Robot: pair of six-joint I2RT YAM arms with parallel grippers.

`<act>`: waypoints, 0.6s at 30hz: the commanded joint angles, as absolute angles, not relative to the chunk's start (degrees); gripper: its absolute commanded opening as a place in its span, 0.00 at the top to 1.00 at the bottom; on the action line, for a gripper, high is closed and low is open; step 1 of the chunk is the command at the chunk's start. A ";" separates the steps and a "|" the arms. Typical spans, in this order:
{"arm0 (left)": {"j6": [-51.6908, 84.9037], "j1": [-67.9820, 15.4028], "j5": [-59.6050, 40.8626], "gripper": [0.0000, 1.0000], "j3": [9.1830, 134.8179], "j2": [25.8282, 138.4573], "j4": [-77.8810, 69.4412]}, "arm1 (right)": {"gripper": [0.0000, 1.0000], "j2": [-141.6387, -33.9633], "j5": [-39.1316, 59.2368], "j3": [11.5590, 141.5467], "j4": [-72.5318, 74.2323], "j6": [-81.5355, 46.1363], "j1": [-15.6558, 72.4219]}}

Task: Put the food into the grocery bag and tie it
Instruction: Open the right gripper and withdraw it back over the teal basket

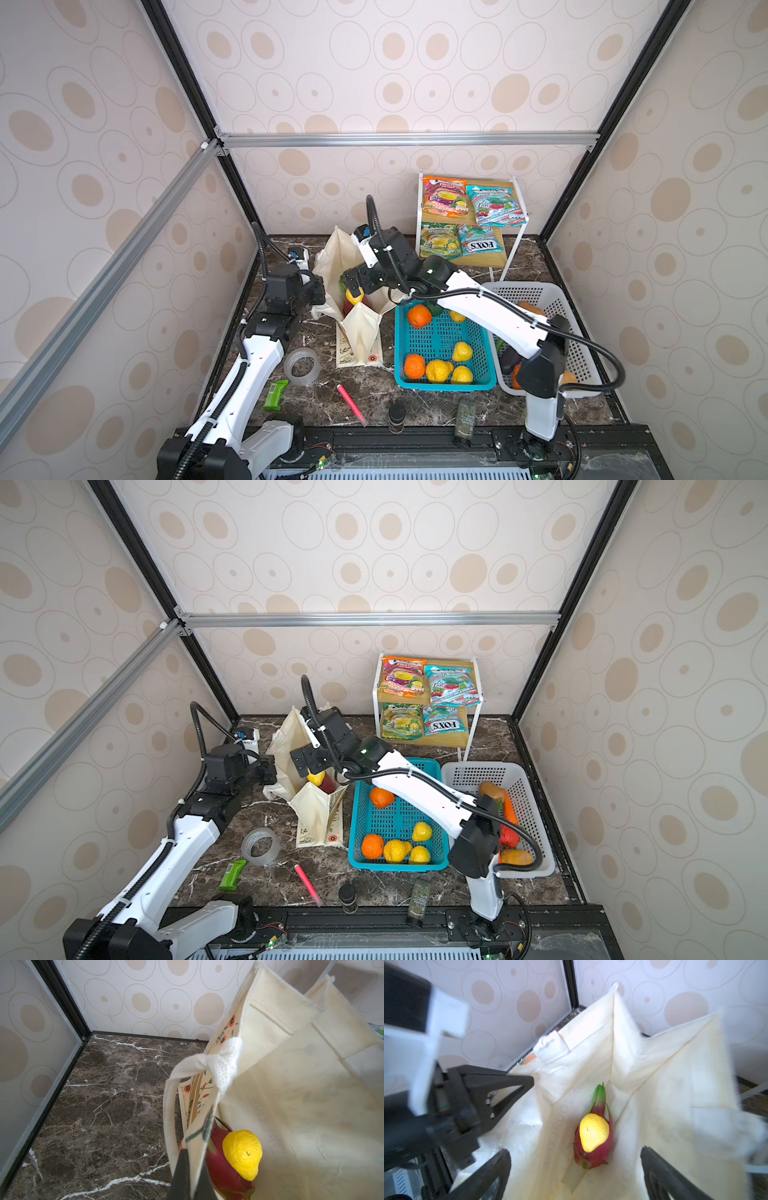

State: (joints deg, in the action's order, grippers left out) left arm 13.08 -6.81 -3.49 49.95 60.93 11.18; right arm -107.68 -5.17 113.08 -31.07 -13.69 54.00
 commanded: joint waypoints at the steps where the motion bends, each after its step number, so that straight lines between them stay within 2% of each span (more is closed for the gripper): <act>1: 13.00 -6.50 -3.01 1.00 50.43 59.46 8.35 | 0.00 -100.97 -10.85 107.13 -31.75 -14.83 54.20; 7: 13.01 -6.44 -2.79 1.00 50.82 59.51 9.05 | 0.00 -82.35 -17.57 85.96 -35.49 -19.54 54.19; 12: 13.42 -6.44 -3.99 1.00 50.56 59.15 8.40 | 0.00 -65.68 -16.08 66.38 -34.72 -23.18 53.78; 18: 13.51 -6.42 -4.30 1.00 50.88 59.77 8.74 | 0.00 -59.76 -14.92 56.09 -39.05 -26.99 53.36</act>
